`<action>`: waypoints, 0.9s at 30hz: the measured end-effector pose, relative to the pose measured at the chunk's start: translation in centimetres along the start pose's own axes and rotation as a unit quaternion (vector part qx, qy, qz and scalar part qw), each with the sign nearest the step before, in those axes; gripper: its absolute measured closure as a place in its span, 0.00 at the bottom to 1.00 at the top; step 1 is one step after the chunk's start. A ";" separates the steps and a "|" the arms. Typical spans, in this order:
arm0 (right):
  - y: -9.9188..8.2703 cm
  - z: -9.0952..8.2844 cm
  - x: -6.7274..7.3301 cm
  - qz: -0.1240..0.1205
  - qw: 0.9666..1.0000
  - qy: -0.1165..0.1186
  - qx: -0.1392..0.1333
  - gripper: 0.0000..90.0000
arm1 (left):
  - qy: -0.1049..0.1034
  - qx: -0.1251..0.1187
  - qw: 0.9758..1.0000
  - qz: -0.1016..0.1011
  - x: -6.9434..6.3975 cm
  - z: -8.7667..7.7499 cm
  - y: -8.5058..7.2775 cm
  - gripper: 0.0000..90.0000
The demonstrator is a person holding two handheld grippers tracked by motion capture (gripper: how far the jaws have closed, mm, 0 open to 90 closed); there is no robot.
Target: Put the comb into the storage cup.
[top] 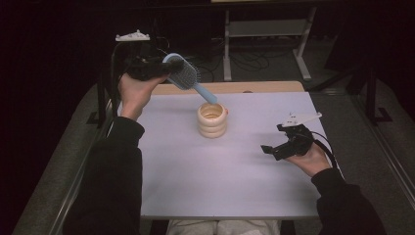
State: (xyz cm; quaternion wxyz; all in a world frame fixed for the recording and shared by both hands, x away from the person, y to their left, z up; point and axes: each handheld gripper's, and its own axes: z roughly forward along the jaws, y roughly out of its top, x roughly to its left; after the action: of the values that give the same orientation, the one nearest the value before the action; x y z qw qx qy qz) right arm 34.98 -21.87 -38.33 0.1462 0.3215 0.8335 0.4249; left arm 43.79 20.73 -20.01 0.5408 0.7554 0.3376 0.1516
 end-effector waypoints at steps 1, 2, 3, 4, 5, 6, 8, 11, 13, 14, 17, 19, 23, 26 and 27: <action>-0.2 -0.2 0.0 0.002 1.000 -0.004 -0.004 0.00 | -0.001 0.001 1.000 -0.001 0.0 0.1 -0.1 0.63; -0.5 -0.6 -0.1 0.007 1.000 -0.007 -0.011 0.00 | -0.002 0.003 1.000 0.000 0.1 0.3 -0.1 0.63; -0.5 -0.6 -0.1 0.007 1.000 -0.007 -0.011 0.00 | -0.003 0.003 1.000 -0.002 0.1 0.4 -0.1 0.63; -0.7 -0.7 -0.1 0.010 1.000 -0.007 -0.016 0.00 | -0.001 0.007 1.000 0.000 0.1 0.6 -0.2 0.63; -1.1 -1.0 -0.1 0.014 1.000 -0.008 -0.021 0.00 | 0.000 0.009 1.000 0.002 0.1 0.7 -0.2 0.63; -1.3 -1.1 -0.1 0.014 1.000 -0.008 -0.023 0.00 | 0.002 0.011 1.000 0.004 0.0 0.8 -0.2 0.63; -1.7 -1.3 0.1 0.016 1.000 -0.008 -0.025 0.00 | 0.001 0.017 1.000 0.004 0.0 1.2 -0.4 0.63; -2.3 -1.5 0.2 0.021 0.999 -0.003 -0.026 0.00 | 0.002 0.023 1.000 0.007 0.0 1.4 -0.5 0.63; -2.6 -1.5 0.5 0.020 1.000 -0.004 -0.023 0.00 | 0.006 0.030 0.999 0.011 0.0 1.7 -0.7 0.63; -2.6 -1.5 0.5 0.020 1.000 -0.004 -0.023 0.00 | 0.008 0.033 0.999 0.012 0.1 1.8 -0.8 0.63; -3.1 -1.7 0.8 0.021 1.000 0.002 -0.022 0.00 | 0.012 0.045 0.999 0.011 0.4 2.1 -1.4 0.63; -3.4 -1.8 1.0 0.021 1.000 0.005 -0.022 0.00 | 0.015 0.047 0.999 0.009 0.5 2.2 -1.6 0.63; -3.8 -1.9 1.1 0.020 1.000 0.003 -0.018 0.00 | 0.015 0.051 0.999 0.004 0.9 2.4 -2.1 0.63; -4.1 -2.1 1.2 0.023 1.000 0.004 -0.020 0.00 | 0.017 0.053 0.998 0.004 1.0 2.5 -2.2 0.63; -4.1 -2.1 1.2 0.024 1.000 0.004 -0.020 0.00 | 0.016 0.054 0.998 0.003 1.0 2.6 -2.3 0.63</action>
State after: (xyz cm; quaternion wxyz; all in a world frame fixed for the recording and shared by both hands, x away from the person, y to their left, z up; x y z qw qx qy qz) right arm 31.31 -24.16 -40.36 0.1394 0.3365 0.8175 0.4462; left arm 45.28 20.02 -23.22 0.4930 0.7820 0.3519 0.1470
